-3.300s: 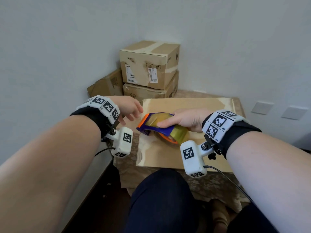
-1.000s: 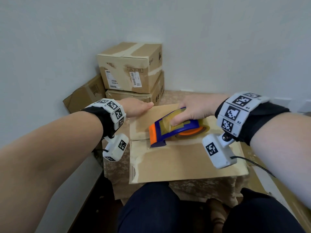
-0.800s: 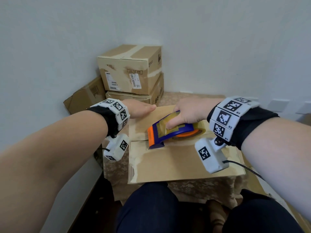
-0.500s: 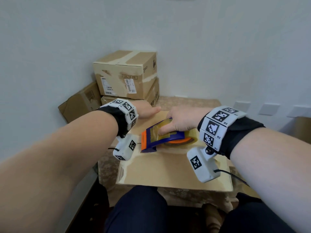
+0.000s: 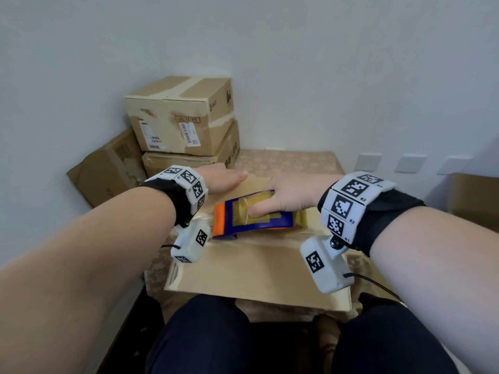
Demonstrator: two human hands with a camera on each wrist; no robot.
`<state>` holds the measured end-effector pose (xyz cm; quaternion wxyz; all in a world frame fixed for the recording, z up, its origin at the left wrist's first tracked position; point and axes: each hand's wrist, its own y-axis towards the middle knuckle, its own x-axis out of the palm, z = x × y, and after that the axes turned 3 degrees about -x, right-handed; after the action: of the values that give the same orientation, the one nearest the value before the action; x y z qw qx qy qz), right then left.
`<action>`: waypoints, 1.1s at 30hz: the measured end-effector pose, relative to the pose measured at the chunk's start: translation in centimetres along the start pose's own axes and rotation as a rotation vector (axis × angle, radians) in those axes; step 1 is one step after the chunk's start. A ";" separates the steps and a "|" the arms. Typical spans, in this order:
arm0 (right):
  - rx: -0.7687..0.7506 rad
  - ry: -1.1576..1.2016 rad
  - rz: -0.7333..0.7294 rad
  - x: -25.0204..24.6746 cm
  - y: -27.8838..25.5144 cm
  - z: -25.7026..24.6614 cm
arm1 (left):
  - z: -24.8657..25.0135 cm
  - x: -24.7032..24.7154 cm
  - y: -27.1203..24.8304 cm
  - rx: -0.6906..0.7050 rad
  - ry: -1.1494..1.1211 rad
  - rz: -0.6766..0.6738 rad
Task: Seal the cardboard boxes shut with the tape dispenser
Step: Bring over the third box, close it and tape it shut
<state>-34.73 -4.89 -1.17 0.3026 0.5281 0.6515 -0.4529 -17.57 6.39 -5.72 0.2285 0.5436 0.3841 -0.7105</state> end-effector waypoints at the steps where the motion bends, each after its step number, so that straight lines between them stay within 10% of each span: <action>1: 0.001 -0.006 0.004 0.0 -0.1 0.0 | 0.1 0.0 0.0 -0.002 0.004 -0.002; 33: 0.131 -0.085 0.007 1.3 -0.8 0.9 | 2.9 -0.8 -1.1 0.026 0.158 -0.005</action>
<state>-35.88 -5.14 -2.47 0.2965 0.5294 0.6050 -0.5156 -19.87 4.66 -4.29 0.1887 0.5998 0.3931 -0.6709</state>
